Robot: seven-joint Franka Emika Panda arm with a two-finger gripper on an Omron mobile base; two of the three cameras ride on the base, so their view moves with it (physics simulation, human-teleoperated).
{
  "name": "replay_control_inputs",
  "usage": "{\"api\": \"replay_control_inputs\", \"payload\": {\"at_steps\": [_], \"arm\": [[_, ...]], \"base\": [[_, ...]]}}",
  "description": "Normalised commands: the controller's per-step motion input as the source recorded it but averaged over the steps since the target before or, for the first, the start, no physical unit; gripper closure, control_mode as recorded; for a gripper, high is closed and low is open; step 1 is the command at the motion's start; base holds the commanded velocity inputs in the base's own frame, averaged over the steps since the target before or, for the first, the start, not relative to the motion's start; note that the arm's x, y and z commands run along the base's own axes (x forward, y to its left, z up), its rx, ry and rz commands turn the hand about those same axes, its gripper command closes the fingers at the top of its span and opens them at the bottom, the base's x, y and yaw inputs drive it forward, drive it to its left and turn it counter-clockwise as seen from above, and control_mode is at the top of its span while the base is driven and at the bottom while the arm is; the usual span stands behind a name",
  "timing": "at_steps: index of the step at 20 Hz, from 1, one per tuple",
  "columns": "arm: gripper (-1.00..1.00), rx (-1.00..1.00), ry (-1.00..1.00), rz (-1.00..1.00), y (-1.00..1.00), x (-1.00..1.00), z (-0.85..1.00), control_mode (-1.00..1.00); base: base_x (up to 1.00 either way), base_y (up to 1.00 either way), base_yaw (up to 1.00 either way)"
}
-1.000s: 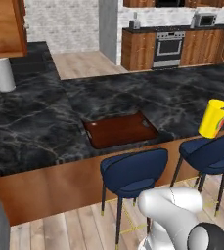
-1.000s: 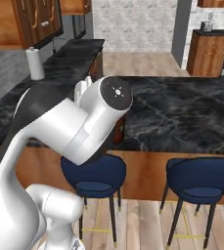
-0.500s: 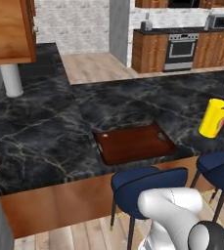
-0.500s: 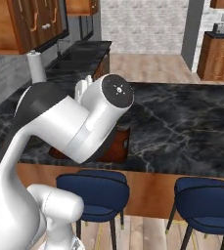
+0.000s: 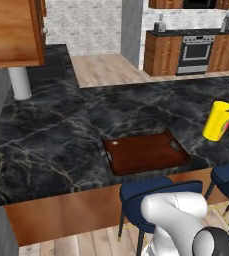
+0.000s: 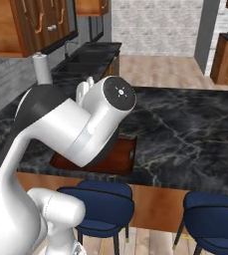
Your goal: There is a tray on the dining counter. Grab the cup, mug, and pitcher and place them on the tray. The pitcher may be placed next to the tray if it cannot fit the tray.
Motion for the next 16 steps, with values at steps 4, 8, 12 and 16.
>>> {"api": "replay_control_inputs", "payload": {"at_steps": [4,8,12,16], "arm": [[1.00,0.00,0.00,0.00,0.00,0.00,0.00,1.00],[1.00,0.00,0.00,0.05,0.21,0.35,-0.27,-1.00],[1.00,-0.01,0.05,0.06,0.71,0.81,-0.61,-1.00],[1.00,-0.02,0.06,0.01,0.81,0.85,-0.64,-1.00]], "base": [[0.47,0.20,0.09],[0.29,0.13,0.05],[0.00,0.00,0.00],[0.00,0.00,0.00]]}}
